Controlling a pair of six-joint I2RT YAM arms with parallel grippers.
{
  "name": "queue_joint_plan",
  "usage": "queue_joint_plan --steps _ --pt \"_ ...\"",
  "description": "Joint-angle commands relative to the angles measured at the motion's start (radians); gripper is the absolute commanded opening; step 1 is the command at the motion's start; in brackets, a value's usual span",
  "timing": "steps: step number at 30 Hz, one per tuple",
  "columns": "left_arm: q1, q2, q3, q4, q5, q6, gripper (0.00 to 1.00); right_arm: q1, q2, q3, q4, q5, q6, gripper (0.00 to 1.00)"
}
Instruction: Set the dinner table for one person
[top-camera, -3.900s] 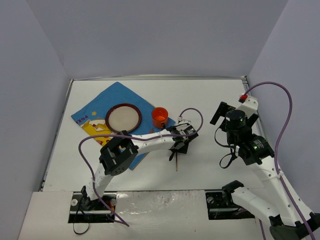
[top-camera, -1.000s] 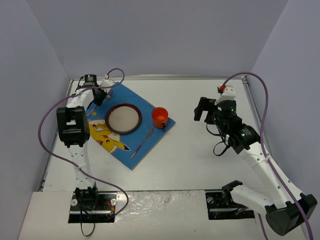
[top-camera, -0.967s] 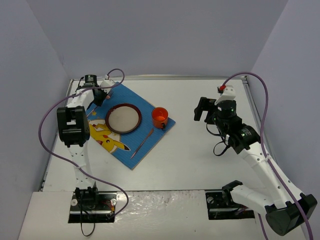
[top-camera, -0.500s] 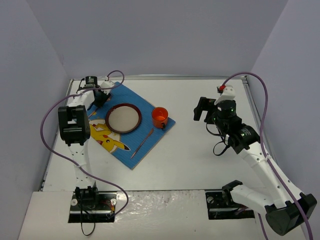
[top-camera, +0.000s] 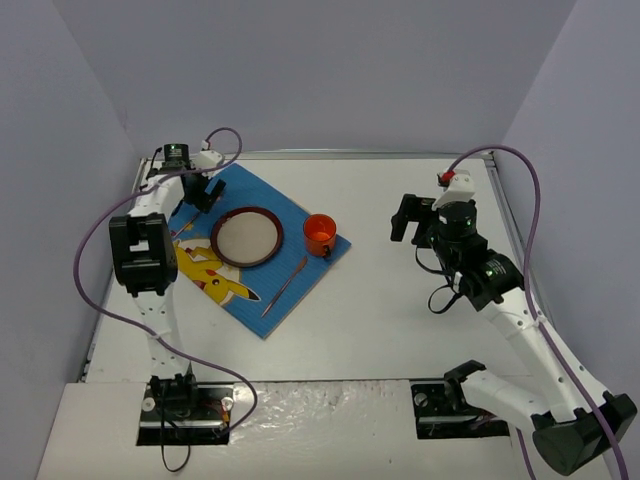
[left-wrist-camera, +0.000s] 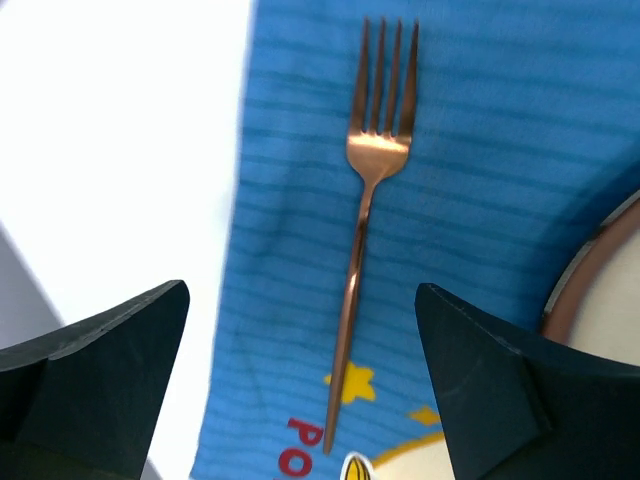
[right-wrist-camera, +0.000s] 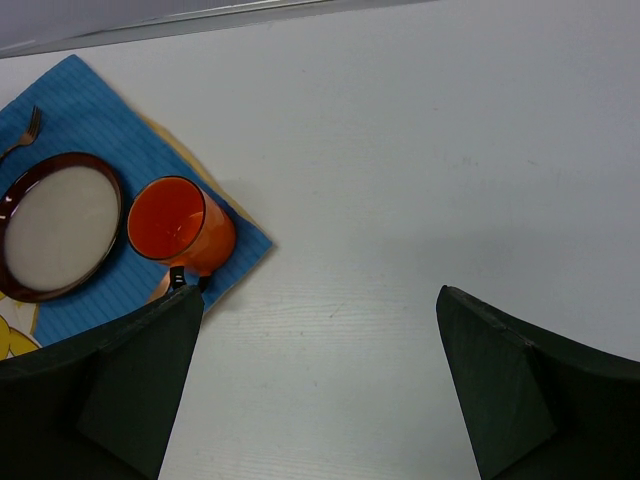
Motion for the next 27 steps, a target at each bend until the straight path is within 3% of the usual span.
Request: queue_joint_plan --steps 1,6,12,22,27 --pt "-0.003 -0.296 0.028 0.085 0.026 -0.187 0.96 -0.004 -0.059 0.034 0.061 0.059 -0.046 1.00" --pt "-0.003 -0.562 -0.052 0.097 -0.089 -0.444 0.97 -0.004 -0.144 0.033 0.061 0.111 -0.073 1.00" --pt "0.000 -0.899 -0.267 0.041 -0.241 -0.650 0.97 -0.003 -0.245 0.018 0.047 0.164 -0.110 1.00" --pt "-0.032 -1.392 -0.556 -0.195 -0.356 -0.723 0.97 0.005 -0.437 -0.072 0.046 0.314 -0.141 1.00" --pt "-0.062 -1.539 -0.658 -0.228 -0.485 -0.715 0.97 0.011 -0.475 -0.090 0.050 0.320 -0.163 1.00"
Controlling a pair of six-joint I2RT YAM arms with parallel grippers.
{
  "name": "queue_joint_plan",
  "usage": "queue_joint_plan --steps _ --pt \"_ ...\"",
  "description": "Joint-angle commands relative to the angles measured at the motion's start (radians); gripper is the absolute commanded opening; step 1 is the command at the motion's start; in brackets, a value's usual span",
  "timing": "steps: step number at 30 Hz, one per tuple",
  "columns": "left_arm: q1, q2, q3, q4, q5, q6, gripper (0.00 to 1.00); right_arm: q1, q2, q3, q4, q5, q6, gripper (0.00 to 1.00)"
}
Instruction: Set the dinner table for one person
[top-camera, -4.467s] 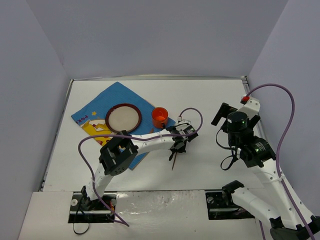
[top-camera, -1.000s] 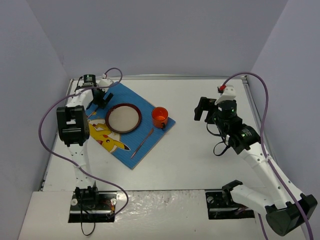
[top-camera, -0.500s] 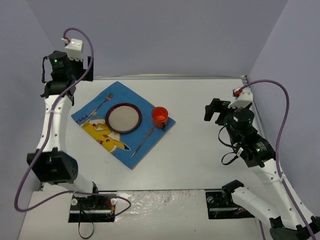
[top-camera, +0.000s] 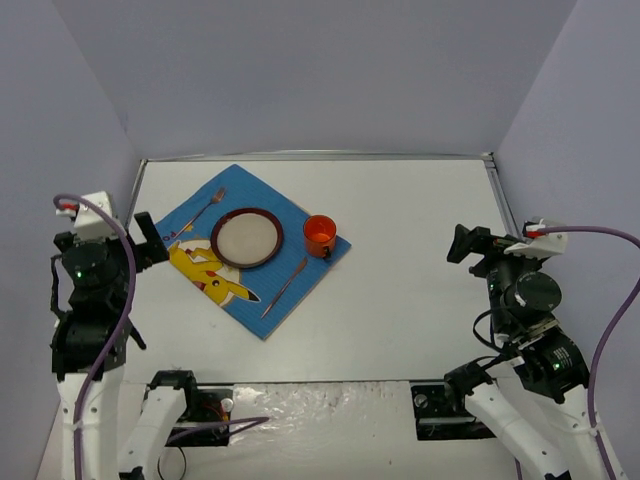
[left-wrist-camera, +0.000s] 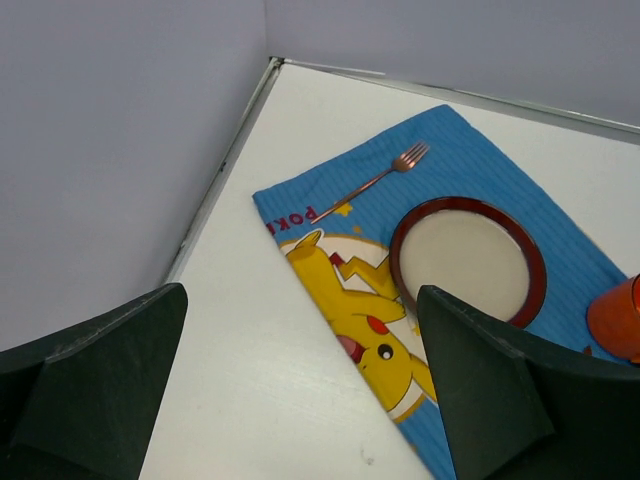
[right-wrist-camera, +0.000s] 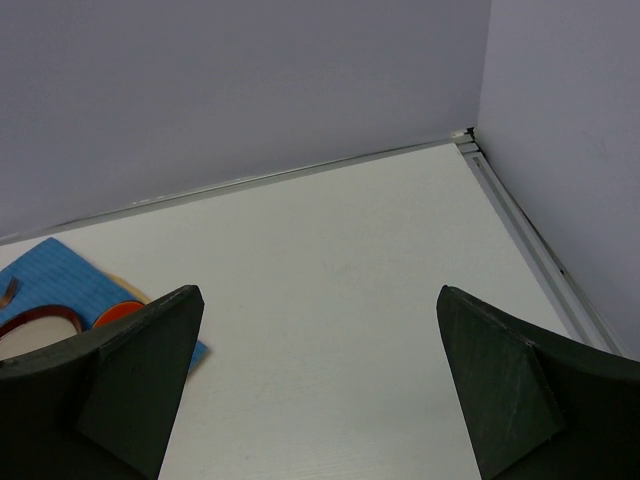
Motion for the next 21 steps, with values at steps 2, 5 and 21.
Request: queue_joint_plan --steps 2,5,21 --pt "-0.051 -0.129 -0.114 0.005 -0.136 -0.019 0.97 0.016 -0.019 -0.029 0.071 0.060 -0.043 1.00" --pt "-0.058 -0.166 -0.184 0.048 -0.117 -0.019 0.97 0.020 -0.022 -0.037 0.077 0.063 -0.041 1.00" --pt "-0.075 -0.269 -0.366 0.186 -0.194 -0.051 0.97 0.031 -0.026 -0.071 0.102 0.093 -0.049 1.00"
